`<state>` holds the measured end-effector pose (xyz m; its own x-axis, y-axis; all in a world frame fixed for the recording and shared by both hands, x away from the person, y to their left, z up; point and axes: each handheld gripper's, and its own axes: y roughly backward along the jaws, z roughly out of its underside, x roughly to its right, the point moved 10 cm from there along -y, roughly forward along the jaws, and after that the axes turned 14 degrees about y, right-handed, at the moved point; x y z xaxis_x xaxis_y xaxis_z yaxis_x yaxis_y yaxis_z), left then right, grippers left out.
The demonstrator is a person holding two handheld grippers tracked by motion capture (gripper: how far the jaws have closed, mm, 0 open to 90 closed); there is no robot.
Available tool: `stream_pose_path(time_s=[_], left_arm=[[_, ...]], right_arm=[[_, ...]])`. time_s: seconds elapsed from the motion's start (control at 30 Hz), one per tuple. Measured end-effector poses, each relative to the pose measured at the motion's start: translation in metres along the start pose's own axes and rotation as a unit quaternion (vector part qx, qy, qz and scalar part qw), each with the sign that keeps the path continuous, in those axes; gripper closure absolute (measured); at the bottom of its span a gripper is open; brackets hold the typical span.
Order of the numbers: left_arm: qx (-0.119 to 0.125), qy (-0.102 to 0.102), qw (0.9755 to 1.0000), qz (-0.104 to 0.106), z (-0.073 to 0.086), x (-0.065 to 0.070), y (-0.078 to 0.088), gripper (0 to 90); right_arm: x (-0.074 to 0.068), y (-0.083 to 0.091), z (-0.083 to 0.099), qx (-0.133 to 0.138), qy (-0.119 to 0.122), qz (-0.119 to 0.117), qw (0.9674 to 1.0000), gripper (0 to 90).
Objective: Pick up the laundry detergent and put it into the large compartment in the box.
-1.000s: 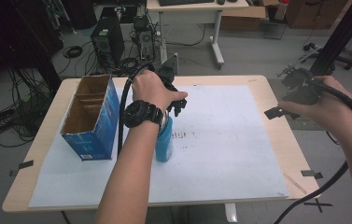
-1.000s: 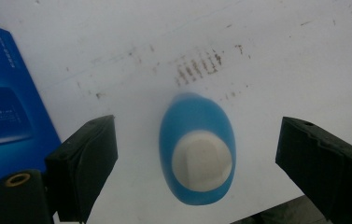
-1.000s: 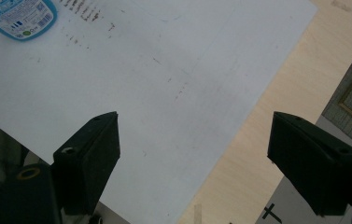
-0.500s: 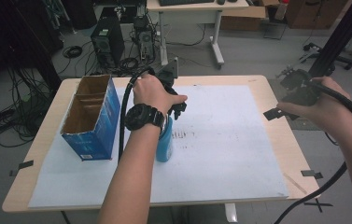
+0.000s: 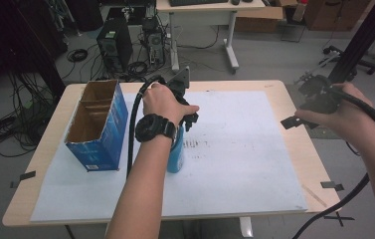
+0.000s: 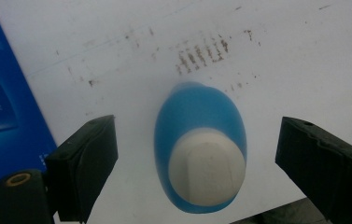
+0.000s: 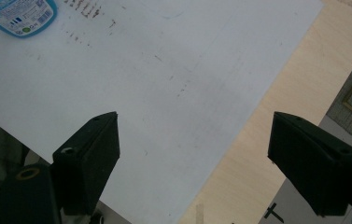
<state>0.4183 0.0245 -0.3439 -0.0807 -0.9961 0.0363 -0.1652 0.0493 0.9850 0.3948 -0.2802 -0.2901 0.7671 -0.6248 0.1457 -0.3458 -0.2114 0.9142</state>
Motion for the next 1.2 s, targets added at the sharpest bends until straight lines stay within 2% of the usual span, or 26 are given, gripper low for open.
stream_pose_path(time_s=[1.2], left_arm=[[-0.018, 0.019, 0.9996, -0.013, 0.008, -0.002, -0.03, 14.5]], right_arm=[[-0.001, -0.012, 0.003, -0.006, 0.0, -0.008, 1.0, 16.7]])
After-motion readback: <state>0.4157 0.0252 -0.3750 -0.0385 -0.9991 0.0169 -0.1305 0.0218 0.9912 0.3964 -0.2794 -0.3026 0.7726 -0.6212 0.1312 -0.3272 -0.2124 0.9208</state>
